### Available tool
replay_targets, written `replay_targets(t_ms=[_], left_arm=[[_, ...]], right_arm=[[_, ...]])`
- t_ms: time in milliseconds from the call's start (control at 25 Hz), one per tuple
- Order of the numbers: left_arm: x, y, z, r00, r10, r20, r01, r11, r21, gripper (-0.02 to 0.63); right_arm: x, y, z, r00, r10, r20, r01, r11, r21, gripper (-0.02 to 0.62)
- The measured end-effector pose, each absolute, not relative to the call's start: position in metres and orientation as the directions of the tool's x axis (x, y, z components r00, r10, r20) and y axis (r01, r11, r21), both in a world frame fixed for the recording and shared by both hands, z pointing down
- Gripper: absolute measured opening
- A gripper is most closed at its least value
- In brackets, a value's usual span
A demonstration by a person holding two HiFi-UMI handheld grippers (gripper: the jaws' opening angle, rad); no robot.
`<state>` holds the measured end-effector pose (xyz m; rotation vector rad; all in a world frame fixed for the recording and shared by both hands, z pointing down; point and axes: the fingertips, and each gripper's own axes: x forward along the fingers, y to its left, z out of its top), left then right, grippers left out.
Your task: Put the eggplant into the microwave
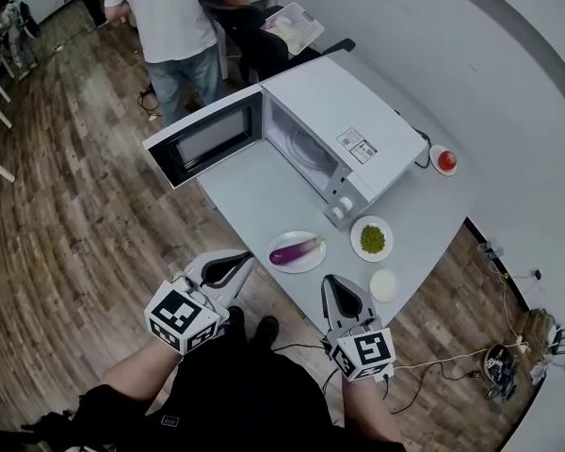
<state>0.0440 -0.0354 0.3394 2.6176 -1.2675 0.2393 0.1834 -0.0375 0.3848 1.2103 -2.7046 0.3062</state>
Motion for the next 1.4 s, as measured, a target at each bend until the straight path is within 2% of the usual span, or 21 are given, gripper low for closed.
replay_targets(t_ms=[800, 1400], left_arm=[[0.030, -0.085, 0.442, 0.644, -0.677, 0.356, -0.750, -0.652, 0.116, 0.008], [0.036, -0.099, 0.507, 0.646, -0.632, 0.427, -0.730, -0.675, 0.106, 0.008]], right_arm=[[0.162, -0.083, 0.500, -0.575, -0.700, 0.425, -0.756, 0.652, 0.051, 0.017], [0.164, -0.080, 0.593, -0.491, -0.643, 0.588, -0.628, 0.729, 0.273, 0.018]])
